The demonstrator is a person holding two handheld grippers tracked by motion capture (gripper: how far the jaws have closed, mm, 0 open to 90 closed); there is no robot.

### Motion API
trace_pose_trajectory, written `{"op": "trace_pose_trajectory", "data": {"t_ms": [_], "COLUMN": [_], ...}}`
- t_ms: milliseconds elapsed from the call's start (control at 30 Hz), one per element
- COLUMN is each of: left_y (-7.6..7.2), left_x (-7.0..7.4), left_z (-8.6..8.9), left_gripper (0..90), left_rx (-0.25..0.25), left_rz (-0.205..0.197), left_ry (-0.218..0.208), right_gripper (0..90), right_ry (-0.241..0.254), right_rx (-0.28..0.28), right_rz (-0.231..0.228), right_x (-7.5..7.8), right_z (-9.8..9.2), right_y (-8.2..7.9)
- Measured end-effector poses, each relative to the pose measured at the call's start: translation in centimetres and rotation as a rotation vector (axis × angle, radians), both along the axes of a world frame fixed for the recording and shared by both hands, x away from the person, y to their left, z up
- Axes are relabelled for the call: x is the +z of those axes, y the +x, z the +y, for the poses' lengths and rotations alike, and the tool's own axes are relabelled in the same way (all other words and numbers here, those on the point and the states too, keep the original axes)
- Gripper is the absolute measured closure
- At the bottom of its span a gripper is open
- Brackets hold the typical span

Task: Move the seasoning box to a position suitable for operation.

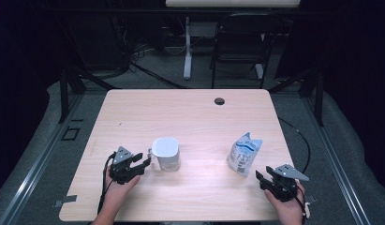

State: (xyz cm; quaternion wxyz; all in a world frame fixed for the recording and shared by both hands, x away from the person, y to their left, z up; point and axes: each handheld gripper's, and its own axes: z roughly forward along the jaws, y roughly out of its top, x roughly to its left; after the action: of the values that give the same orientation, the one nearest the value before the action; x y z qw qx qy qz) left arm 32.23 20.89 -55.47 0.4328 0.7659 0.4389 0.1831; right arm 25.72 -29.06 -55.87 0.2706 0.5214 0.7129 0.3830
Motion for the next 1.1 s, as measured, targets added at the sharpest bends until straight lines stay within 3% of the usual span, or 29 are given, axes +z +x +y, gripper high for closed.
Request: {"op": "trace_pose_trajectory", "data": {"t_ms": [133, 267, 367, 467, 633, 733, 767, 867, 1100], "left_y": [0.9, 1.4, 1.8, 2.0, 2.5, 2.6, 2.7, 2.7, 1.9], "left_x": [-0.1, -0.2, -0.3, -0.1, 0.3, 0.3, 0.2, 0.3, 0.3], "left_z": [-0.1, -0.8, -1.6, -1.7, -1.9, -2.0, -2.0, -1.9, -2.0], "left_gripper": [58.5, 60.1, 60.3, 60.9, 62.8, 63.4, 63.9, 64.3, 67.7], "left_rx": [0.002, -0.028, -0.033, -0.030, -0.044, -0.047, -0.045, -0.049, -0.081], "left_rz": [0.011, 0.009, 0.007, -0.001, -0.003, -0.002, 0.012, 0.012, -0.007], "left_ry": [-0.009, -0.011, 0.023, 0.013, 0.036, 0.046, 0.027, 0.028, 0.073], "right_gripper": [51.7, 51.0, 50.2, 49.9, 49.3, 49.2, 48.9, 48.1, 48.1], "right_ry": [0.006, 0.023, 0.026, 0.029, 0.031, 0.028, 0.032, 0.039, 0.036], "right_rx": [-0.007, -0.013, -0.013, -0.017, -0.018, -0.019, -0.017, -0.014, -0.014], "right_rz": [-0.004, -0.006, -0.002, -0.003, -0.003, -0.001, 0.001, 0.007, -0.001], "right_x": [0.1, 0.1, -0.1, -0.1, -0.1, -0.1, -0.1, -0.2, -0.1], "right_z": [-0.1, -0.3, -0.5, -0.6, -0.8, -0.8, -0.9, -0.9, -0.9], "right_y": [-0.1, -0.2, -0.2, -0.2, -0.3, -0.3, -0.3, -0.3, -0.3]}}
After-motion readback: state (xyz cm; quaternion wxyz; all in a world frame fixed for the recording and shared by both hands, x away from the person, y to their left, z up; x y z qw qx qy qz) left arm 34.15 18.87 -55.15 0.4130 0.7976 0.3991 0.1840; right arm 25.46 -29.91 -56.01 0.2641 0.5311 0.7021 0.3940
